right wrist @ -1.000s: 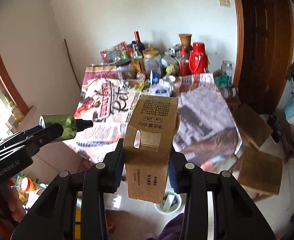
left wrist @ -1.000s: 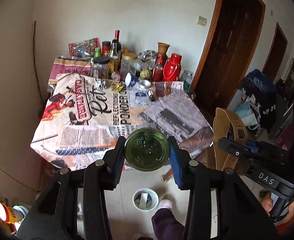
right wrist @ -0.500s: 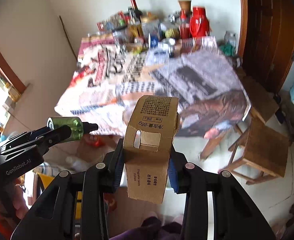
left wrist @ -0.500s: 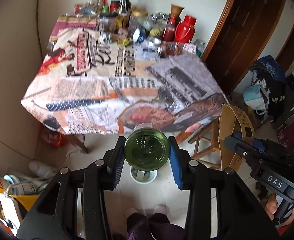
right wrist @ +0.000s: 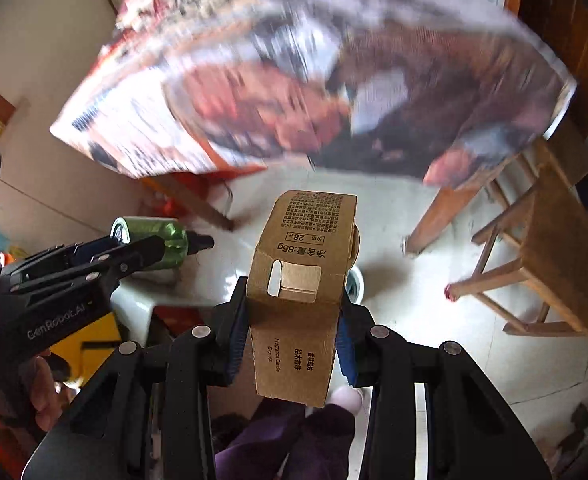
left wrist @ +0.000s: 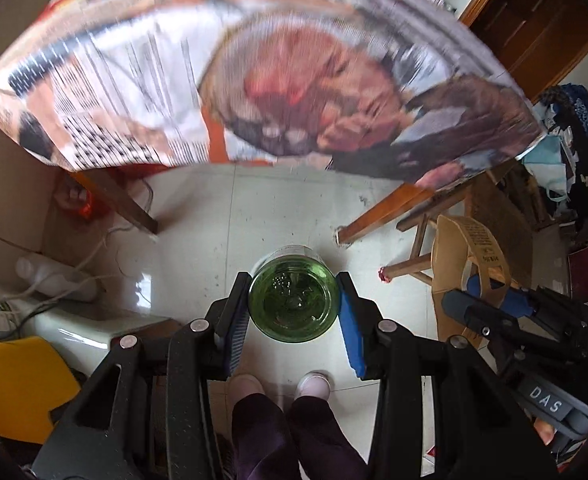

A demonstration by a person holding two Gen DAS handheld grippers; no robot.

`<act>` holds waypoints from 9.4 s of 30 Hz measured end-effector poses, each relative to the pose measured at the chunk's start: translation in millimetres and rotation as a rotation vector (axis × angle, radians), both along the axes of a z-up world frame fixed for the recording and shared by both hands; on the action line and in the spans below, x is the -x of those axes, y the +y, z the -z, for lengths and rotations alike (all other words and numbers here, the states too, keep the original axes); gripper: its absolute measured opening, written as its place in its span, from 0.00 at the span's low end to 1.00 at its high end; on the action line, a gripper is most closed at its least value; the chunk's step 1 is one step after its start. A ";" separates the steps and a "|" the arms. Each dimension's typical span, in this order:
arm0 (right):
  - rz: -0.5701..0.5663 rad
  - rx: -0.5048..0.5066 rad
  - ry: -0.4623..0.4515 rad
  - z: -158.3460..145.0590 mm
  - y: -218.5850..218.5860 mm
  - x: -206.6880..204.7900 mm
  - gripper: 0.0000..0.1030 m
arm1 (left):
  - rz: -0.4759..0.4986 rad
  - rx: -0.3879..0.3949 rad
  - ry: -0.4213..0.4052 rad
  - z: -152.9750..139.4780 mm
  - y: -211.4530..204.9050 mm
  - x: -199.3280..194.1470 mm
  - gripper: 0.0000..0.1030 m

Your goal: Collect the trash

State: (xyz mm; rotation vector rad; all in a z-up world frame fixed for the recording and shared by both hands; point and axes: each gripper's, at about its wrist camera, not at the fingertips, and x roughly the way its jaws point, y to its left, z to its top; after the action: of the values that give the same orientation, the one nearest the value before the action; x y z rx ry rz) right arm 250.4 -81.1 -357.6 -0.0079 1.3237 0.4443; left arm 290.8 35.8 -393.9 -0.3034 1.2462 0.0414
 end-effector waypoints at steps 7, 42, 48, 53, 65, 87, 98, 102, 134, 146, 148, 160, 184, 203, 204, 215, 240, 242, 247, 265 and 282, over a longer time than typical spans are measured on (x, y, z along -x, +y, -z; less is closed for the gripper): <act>-0.024 0.047 0.094 106.8 -3.0 -7.3 0.34 | -0.044 0.030 0.098 122.6 6.9 -10.1 0.40; 0.042 0.089 0.243 269.2 -8.4 -42.9 0.56 | 0.001 0.067 0.277 334.9 -12.8 -47.7 0.40; 0.057 0.059 0.226 229.0 -9.5 -43.7 0.56 | 0.021 0.095 0.256 296.0 -15.6 -43.4 0.56; 0.062 0.054 0.200 184.4 -9.5 -43.3 0.56 | 0.041 0.043 0.241 243.7 -16.6 -44.7 0.56; 0.076 0.023 0.082 26.3 -6.7 -35.5 0.56 | 0.031 -0.010 0.105 57.1 2.6 -26.3 0.56; 0.060 -0.013 -0.431 -269.4 29.1 26.8 0.56 | 0.002 -0.066 -0.343 -257.2 46.6 50.3 0.56; 0.155 0.002 -0.656 -329.8 29.9 51.5 0.61 | 0.047 -0.141 -0.588 -338.3 54.1 73.9 0.70; 0.173 0.008 -0.710 -344.7 27.6 47.2 0.70 | 0.056 -0.125 -0.635 -352.6 53.9 70.9 0.78; 0.036 -0.035 -0.761 -347.5 -27.3 -174.3 0.90 | -0.143 -0.189 -0.663 -364.6 16.4 -171.7 0.91; 0.084 -0.017 -0.586 -305.9 0.8 -247.5 0.90 | -0.074 -0.218 -0.602 -333.0 52.0 -246.5 0.98; 0.138 0.008 -0.560 -294.5 7.8 -260.6 0.90 | -0.044 -0.199 -0.602 -325.6 65.3 -262.4 0.99; 0.302 0.103 -0.295 -203.6 38.1 -331.9 0.90 | 0.007 -0.145 -0.391 -231.2 145.7 -369.1 0.99; 0.395 0.014 0.055 -74.5 64.9 -398.1 0.40 | 0.030 -0.097 -0.033 -54.4 170.7 -489.7 0.76; 0.376 0.024 0.004 -80.2 62.9 -389.7 0.26 | 0.145 -0.086 -0.063 -70.9 136.7 -476.5 0.22; 0.380 0.023 0.000 -80.5 60.1 -384.2 0.26 | 0.151 -0.086 -0.069 -74.1 134.0 -473.2 0.21; 0.375 -0.032 -0.090 -129.3 22.4 -359.8 0.25 | 0.159 -0.081 -0.176 -135.6 121.6 -448.6 0.18; 0.109 -0.189 -0.420 -281.7 -56.4 -224.0 0.25 | -0.027 -0.099 -0.511 -300.0 -8.7 -239.0 0.18; 0.102 -0.201 -0.438 -288.1 -57.2 -215.1 0.25 | -0.028 -0.105 -0.532 -309.9 -10.7 -223.4 0.18; 0.104 -0.232 -0.491 -305.4 -57.2 -186.8 0.25 | -0.034 -0.119 -0.589 -331.6 -8.7 -185.9 0.18; 0.169 -0.246 -0.546 -319.2 -3.0 -28.0 0.25 | 0.017 -0.106 -0.651 -346.6 40.1 -9.4 0.18; 0.168 -0.146 -0.356 -257.9 20.1 45.5 0.25 | 0.062 -0.021 -0.471 -281.9 45.6 71.4 0.18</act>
State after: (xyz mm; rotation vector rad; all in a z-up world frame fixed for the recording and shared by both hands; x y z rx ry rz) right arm 204.8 -61.0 -99.7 0.1393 0.9316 0.3757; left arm 219.4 81.4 -112.0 -0.2381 0.7865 -0.0673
